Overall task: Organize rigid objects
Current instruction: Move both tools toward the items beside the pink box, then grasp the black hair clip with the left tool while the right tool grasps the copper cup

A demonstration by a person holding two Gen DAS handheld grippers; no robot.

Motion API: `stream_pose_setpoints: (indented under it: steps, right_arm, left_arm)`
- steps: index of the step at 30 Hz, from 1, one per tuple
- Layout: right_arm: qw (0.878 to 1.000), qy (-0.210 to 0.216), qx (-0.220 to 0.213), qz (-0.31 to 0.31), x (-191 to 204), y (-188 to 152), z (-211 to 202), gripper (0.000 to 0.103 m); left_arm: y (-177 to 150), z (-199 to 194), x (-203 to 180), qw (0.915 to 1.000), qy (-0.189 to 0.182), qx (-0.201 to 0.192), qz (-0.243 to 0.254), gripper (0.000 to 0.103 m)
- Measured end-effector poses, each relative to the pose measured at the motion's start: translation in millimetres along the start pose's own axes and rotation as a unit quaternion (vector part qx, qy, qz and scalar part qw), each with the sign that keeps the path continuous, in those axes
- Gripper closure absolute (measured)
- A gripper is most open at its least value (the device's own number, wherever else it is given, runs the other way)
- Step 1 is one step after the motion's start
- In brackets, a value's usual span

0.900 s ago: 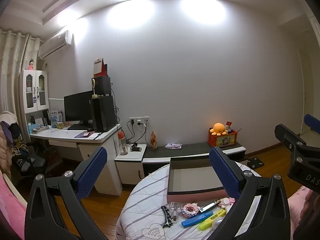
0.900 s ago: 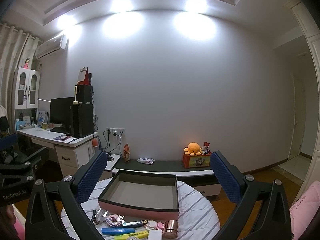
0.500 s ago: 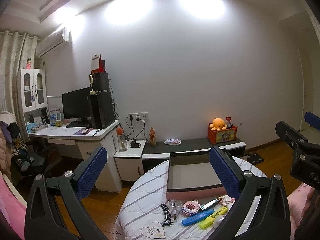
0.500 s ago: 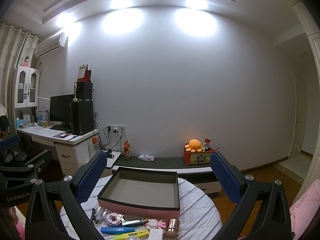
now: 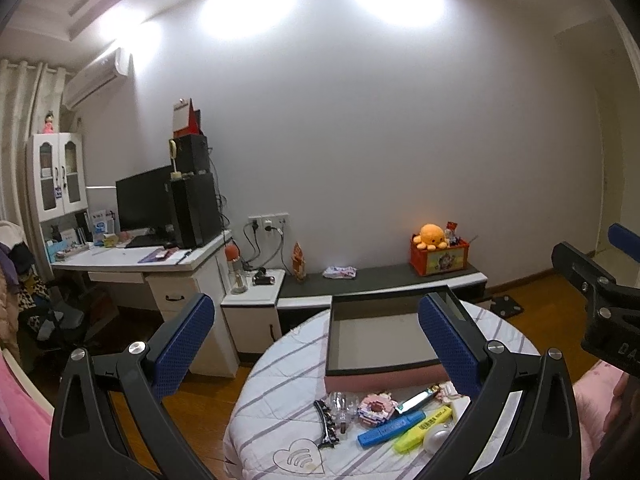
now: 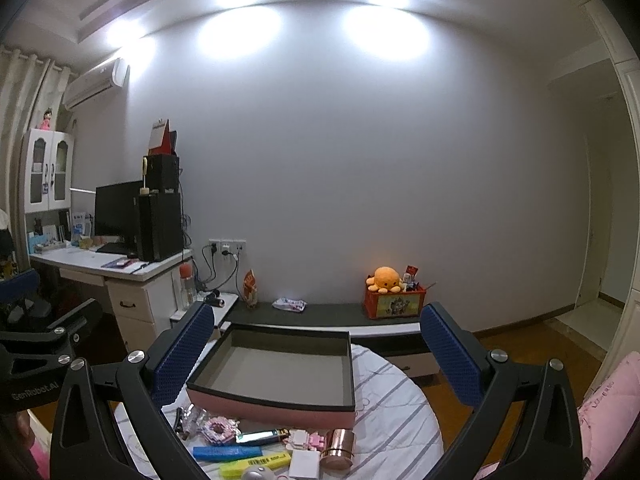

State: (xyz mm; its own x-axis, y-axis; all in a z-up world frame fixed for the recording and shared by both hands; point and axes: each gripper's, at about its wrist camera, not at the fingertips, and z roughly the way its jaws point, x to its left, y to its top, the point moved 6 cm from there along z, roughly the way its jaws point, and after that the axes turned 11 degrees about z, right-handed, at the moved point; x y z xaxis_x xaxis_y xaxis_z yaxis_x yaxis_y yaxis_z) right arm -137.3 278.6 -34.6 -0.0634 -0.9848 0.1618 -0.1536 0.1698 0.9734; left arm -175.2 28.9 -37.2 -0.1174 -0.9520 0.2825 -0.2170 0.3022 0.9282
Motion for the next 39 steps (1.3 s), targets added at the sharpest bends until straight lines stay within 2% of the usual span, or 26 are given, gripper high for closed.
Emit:
stream_pose_setpoints:
  steps: [7,11,14,20,25,30,36,38,39]
  right_arm:
    - [0.999,-0.017,0.025,-0.017,-6.3,-19.2,16.1,0.0]
    - [0.998,-0.001,0.063,-0.015,-10.7,-39.5,33.3,0.0]
    - [0.995,0.011,0.094,-0.012,-17.7,-62.4,45.1,0.0]
    - [0.987,-0.007,0.16,-0.009,-36.2,-108.5,73.5,0.0]
    - [0.977,-0.013,0.211,-0.002,-50.9,-141.3,92.4,0.0]
    - [0.97,-0.008,0.244,0.002,-56.6,-161.8,105.3,0.0]
    - [0.962,-0.015,0.273,0.015,-73.7,-182.5,126.3,0.009]
    - [0.959,-0.014,0.282,0.019,-77.4,-186.2,131.9,0.017]
    - [0.958,-0.011,0.287,0.023,-79.0,-188.6,135.2,0.026]
  left_arm:
    - [-21.3,23.0,-9.9,0.9989,-0.03,0.036,0.006,0.0]
    - [-46.2,42.9,-19.7,0.9956,-0.055,0.074,0.014,0.0]
    - [-71.5,59.4,-28.8,0.9905,-0.075,0.112,0.027,0.0]
    - [-129.3,90.9,-46.5,0.9741,-0.113,0.193,0.035,0.0]
    - [-162.3,106.7,-47.3,0.9635,-0.119,0.237,0.039,0.0]
    - [-190.8,128.1,-35.5,0.9538,-0.105,0.28,0.033,0.0]
    - [-213.5,148.7,-27.5,0.9437,-0.1,0.315,0.02,0.0]
    - [-218.9,156.2,-25.3,0.9402,-0.099,0.326,0.011,0.0]
    - [-220.8,159.5,-24.9,0.9388,-0.098,0.33,0.01,0.0]
